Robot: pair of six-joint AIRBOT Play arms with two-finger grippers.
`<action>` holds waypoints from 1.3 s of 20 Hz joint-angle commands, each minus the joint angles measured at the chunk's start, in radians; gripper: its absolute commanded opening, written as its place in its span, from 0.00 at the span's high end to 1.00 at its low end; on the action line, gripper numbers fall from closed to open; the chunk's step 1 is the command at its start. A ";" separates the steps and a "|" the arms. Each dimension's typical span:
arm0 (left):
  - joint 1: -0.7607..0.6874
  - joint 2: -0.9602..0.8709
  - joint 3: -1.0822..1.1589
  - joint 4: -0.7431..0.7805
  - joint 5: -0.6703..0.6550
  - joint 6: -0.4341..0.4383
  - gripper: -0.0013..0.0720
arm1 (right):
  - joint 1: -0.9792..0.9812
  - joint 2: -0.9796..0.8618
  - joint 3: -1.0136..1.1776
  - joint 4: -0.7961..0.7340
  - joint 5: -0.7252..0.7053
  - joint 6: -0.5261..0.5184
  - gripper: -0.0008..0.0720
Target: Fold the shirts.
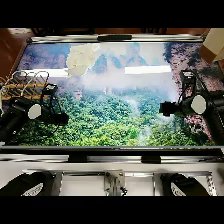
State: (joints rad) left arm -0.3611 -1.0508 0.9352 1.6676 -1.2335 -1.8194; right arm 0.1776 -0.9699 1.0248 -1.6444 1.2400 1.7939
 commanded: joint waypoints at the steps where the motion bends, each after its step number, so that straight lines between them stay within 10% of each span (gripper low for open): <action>1: -0.001 -0.001 0.000 0.000 0.000 0.000 0.28 | 0.001 -0.001 0.000 0.000 0.000 0.000 0.36; 15: -0.001 -0.001 0.000 -0.002 0.013 0.000 0.28 | 0.001 -0.001 0.000 0.001 -0.011 0.001 0.36; 26: 0.038 -0.031 0.000 -0.040 0.419 -0.089 0.23 | 0.000 0.000 0.000 0.000 -0.143 0.000 0.36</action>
State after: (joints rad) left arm -0.3466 -1.0634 0.9352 1.6337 -0.9806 -1.8378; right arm 0.1776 -0.9699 1.0245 -1.6440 1.1168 1.7939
